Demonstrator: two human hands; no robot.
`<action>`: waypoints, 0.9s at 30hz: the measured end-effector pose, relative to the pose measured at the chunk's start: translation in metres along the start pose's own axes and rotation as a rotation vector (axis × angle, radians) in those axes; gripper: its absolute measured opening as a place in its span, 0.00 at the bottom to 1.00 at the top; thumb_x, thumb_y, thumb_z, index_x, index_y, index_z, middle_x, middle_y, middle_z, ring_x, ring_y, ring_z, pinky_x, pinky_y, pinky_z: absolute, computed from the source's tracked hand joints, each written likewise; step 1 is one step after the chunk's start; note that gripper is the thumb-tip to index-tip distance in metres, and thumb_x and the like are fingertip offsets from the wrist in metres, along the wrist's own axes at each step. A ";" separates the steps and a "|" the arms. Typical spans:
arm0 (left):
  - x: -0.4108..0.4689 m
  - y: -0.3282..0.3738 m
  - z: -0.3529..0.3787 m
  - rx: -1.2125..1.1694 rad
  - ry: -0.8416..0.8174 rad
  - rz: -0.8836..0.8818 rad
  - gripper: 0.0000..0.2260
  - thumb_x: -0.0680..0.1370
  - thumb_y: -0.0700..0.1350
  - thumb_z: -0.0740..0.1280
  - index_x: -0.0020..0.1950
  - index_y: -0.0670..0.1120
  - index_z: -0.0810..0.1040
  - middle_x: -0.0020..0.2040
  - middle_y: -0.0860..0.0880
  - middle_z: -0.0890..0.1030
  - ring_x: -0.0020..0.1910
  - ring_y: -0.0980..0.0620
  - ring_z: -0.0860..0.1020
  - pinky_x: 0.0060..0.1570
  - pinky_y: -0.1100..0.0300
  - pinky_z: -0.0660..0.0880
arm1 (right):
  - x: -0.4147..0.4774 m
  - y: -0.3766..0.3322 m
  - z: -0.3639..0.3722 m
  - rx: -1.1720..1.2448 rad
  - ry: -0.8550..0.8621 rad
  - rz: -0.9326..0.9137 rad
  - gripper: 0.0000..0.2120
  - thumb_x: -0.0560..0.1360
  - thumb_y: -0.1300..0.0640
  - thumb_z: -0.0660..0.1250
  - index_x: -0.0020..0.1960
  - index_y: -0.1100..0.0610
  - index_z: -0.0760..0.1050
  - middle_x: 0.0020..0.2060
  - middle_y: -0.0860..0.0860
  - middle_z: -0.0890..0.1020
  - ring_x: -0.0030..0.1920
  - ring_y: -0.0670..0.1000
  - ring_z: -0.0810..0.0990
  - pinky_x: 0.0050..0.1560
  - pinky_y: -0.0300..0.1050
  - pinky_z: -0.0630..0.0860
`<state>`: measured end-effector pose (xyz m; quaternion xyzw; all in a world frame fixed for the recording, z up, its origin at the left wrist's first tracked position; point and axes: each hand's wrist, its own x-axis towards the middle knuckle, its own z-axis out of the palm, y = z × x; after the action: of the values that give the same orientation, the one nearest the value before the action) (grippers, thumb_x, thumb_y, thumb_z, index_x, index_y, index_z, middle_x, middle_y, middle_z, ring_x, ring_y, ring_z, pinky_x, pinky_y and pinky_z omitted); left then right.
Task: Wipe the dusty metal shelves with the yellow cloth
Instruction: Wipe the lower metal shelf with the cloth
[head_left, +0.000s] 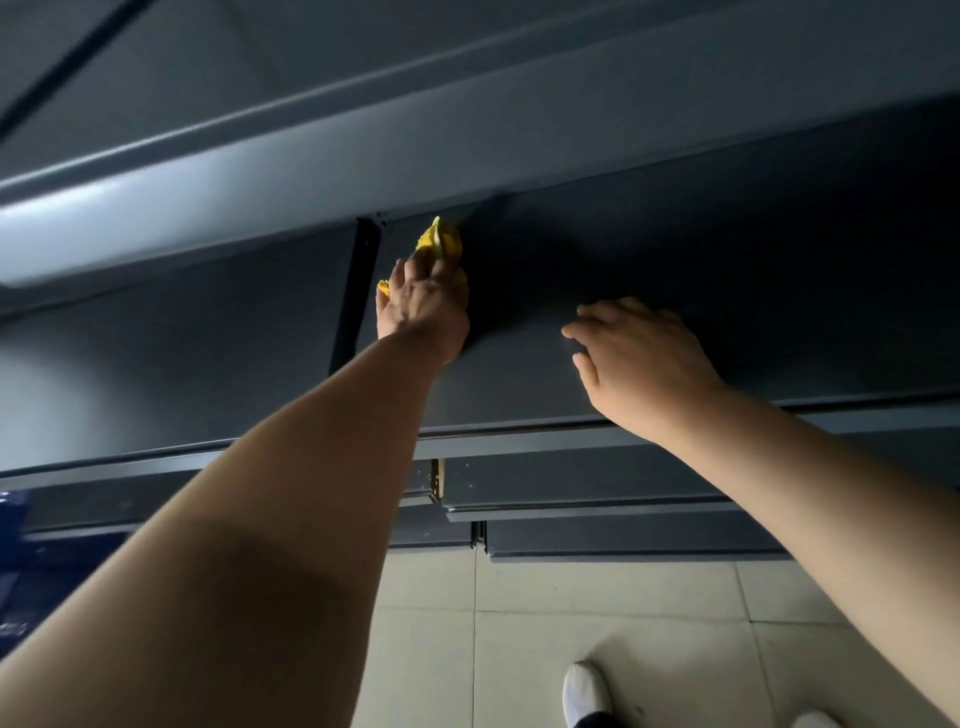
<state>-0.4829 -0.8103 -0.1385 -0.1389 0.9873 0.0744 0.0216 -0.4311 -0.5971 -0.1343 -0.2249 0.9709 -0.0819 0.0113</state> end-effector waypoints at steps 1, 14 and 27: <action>-0.002 -0.008 -0.001 -0.006 0.003 -0.015 0.23 0.81 0.50 0.54 0.76 0.55 0.54 0.76 0.49 0.56 0.75 0.45 0.52 0.73 0.45 0.52 | 0.001 -0.003 0.001 0.001 0.003 0.015 0.15 0.78 0.53 0.57 0.63 0.52 0.73 0.64 0.50 0.74 0.64 0.55 0.70 0.57 0.51 0.70; -0.082 -0.034 -0.005 -0.007 0.025 -0.203 0.22 0.80 0.49 0.56 0.74 0.51 0.60 0.76 0.45 0.54 0.74 0.41 0.53 0.72 0.43 0.55 | -0.044 0.006 -0.007 0.025 -0.008 -0.003 0.16 0.79 0.57 0.57 0.66 0.52 0.72 0.66 0.49 0.73 0.70 0.51 0.67 0.61 0.53 0.69; -0.159 0.072 -0.002 -0.113 -0.055 -0.163 0.22 0.81 0.48 0.57 0.75 0.51 0.59 0.77 0.45 0.52 0.73 0.41 0.55 0.71 0.46 0.57 | -0.142 0.096 -0.048 -0.085 -0.066 0.102 0.16 0.76 0.60 0.60 0.63 0.52 0.73 0.63 0.48 0.76 0.64 0.52 0.73 0.59 0.50 0.72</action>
<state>-0.3497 -0.6992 -0.1166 -0.2175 0.9660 0.1315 0.0467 -0.3476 -0.4425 -0.1052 -0.1777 0.9828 -0.0327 0.0379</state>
